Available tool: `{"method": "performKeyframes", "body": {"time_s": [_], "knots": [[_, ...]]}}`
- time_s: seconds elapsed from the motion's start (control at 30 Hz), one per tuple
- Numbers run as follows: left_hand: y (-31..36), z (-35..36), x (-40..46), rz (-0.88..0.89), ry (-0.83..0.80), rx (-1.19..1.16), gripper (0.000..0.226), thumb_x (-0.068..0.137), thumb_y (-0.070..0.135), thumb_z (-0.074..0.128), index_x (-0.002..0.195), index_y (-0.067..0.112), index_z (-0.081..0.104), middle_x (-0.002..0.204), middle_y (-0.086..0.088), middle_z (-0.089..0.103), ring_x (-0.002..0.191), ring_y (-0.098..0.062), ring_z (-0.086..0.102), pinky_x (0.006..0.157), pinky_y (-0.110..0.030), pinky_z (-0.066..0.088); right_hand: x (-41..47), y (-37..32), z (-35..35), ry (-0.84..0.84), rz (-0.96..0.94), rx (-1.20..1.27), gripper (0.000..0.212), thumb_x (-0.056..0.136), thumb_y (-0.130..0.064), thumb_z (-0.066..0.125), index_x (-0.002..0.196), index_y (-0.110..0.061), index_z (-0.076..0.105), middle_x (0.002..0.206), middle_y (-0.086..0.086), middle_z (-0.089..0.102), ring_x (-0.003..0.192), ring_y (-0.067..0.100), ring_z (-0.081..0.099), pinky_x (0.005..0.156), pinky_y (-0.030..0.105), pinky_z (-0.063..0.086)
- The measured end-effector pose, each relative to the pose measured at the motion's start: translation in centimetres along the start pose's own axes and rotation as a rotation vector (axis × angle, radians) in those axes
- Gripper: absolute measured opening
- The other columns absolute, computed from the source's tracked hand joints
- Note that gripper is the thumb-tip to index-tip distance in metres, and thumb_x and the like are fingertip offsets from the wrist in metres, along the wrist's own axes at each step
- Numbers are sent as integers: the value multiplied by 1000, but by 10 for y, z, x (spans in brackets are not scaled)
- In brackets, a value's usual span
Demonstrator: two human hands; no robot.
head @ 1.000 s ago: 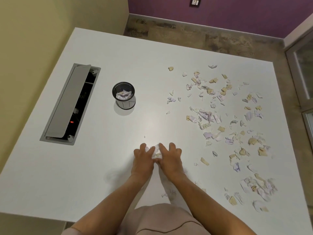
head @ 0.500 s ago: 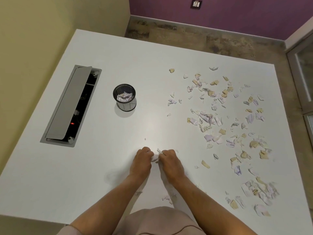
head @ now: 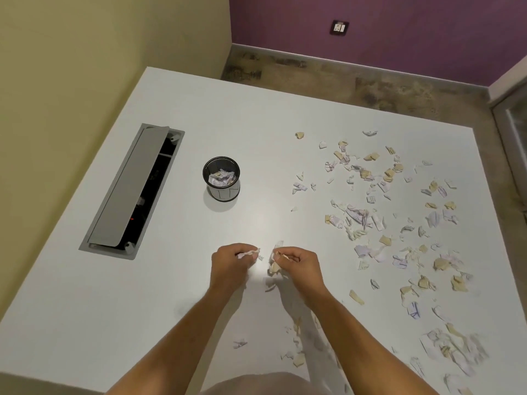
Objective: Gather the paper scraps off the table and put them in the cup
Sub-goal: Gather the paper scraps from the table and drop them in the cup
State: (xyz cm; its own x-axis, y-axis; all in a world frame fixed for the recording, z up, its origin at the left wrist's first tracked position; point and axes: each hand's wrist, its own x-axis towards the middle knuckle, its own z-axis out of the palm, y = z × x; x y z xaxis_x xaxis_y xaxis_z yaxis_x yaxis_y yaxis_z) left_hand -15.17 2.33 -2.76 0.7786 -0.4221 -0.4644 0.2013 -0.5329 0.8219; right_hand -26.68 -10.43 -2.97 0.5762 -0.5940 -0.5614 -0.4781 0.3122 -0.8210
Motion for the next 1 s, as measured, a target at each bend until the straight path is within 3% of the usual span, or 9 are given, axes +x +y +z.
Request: {"method": "performKeyframes", "body": {"time_s": [0.17,0.3,0.4,0.5,0.6,0.7,0.8,0.9,1.0], "knots": [[39,-26,22,41,109,-116,13,80,17,78,77,30,77,79,15,75,69,-1,68,50,-11,48,11,-40,19,-50,15,246,10,85,-6,72,95,-6,75,90,8,77,79,16,72,70,20,55],[70,-49,53,104,159,-36,15,80,15,78,79,29,75,81,9,75,54,-5,62,58,-15,48,21,-72,39,-79,34,364,9,85,2,69,89,-5,73,79,8,75,65,14,70,60,19,55],[90,-62,77,137,206,75,10,79,18,78,89,20,78,81,3,72,66,-10,64,63,-13,46,30,-94,50,-95,14,397,10,84,6,68,87,-3,71,79,10,72,61,11,68,55,17,53],[106,-71,100,152,238,136,6,80,20,77,86,20,77,74,5,69,69,-9,64,57,-7,42,39,-109,56,-112,-11,389,9,83,5,69,87,-3,72,80,10,72,64,10,69,55,16,52],[118,-75,121,130,249,187,8,80,19,77,87,15,76,82,2,69,85,-16,65,68,-21,47,47,-115,58,-111,-16,375,10,82,4,71,86,-4,73,80,10,73,65,10,69,56,17,53],[124,-78,138,65,168,237,26,79,27,78,97,9,74,100,-2,68,93,-18,65,79,-26,50,53,-115,58,-116,-8,335,8,83,2,71,89,-4,73,85,12,73,71,11,69,64,17,53],[125,-80,144,41,109,230,34,84,33,70,89,-1,71,85,-16,71,84,-25,69,77,-37,54,57,-115,58,-115,5,320,8,83,1,71,90,-3,73,85,11,73,69,10,68,66,15,52],[121,-84,143,75,165,189,39,90,37,61,80,1,70,78,-9,72,88,-24,65,79,-36,52,60,-115,61,-108,8,302,8,83,2,71,88,-3,72,81,10,73,68,11,67,65,16,52],[114,-89,137,119,253,166,20,91,27,62,78,14,70,75,4,70,83,-20,65,77,-27,48,66,-121,67,-124,-8,258,11,83,5,70,81,-6,72,70,5,72,59,11,67,52,17,52]]}}
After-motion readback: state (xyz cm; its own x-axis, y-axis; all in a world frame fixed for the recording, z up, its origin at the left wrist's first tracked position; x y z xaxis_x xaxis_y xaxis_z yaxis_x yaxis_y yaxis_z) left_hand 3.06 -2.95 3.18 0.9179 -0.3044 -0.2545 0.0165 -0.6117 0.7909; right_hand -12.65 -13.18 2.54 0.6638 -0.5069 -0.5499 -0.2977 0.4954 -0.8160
